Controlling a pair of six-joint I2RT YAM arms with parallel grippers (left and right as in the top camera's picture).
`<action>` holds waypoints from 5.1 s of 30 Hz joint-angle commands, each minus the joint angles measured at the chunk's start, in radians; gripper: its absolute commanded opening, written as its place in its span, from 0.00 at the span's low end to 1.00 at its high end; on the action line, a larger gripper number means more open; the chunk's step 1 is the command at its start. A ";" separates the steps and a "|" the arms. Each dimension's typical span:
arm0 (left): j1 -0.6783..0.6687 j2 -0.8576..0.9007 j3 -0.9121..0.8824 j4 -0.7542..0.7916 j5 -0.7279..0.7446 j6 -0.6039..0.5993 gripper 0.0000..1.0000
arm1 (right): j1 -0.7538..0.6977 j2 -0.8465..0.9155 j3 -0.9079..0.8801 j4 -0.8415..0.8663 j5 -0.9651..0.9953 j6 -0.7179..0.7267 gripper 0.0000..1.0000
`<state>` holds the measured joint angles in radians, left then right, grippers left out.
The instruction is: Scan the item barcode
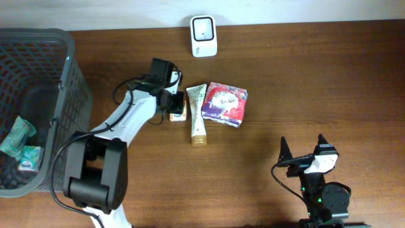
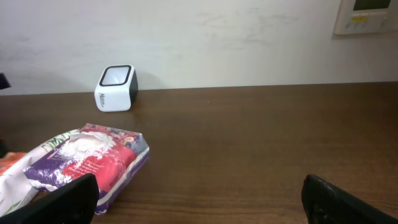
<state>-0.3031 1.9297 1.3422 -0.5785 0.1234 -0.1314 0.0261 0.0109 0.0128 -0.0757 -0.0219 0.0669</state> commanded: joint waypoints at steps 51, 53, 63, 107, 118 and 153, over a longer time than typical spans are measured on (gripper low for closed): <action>0.863 -0.383 0.377 -0.352 -0.231 0.000 0.99 | 0.006 -0.007 -0.007 -0.004 0.012 -0.007 0.99; 0.863 -0.363 0.376 -0.377 -0.292 -0.039 1.00 | 0.006 -0.007 -0.007 -0.004 0.012 -0.007 0.99; 0.869 -0.292 0.373 -0.460 -0.375 -0.108 1.00 | 0.006 -0.007 -0.007 -0.004 0.012 -0.007 0.99; 0.959 -0.003 0.193 -0.440 -0.407 -0.134 0.84 | 0.006 -0.007 -0.007 -0.004 0.012 -0.007 0.99; 0.959 0.118 0.190 -0.458 -0.462 -0.163 0.68 | 0.006 -0.007 -0.007 -0.004 0.011 -0.007 0.99; 0.738 -0.608 0.353 -0.175 0.321 -0.238 0.00 | 0.006 -0.007 -0.007 -0.004 0.012 -0.007 0.99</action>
<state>0.4393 1.3991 1.6810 -0.7868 0.2768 -0.3008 0.0261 0.0109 0.0128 -0.0757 -0.0219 0.0669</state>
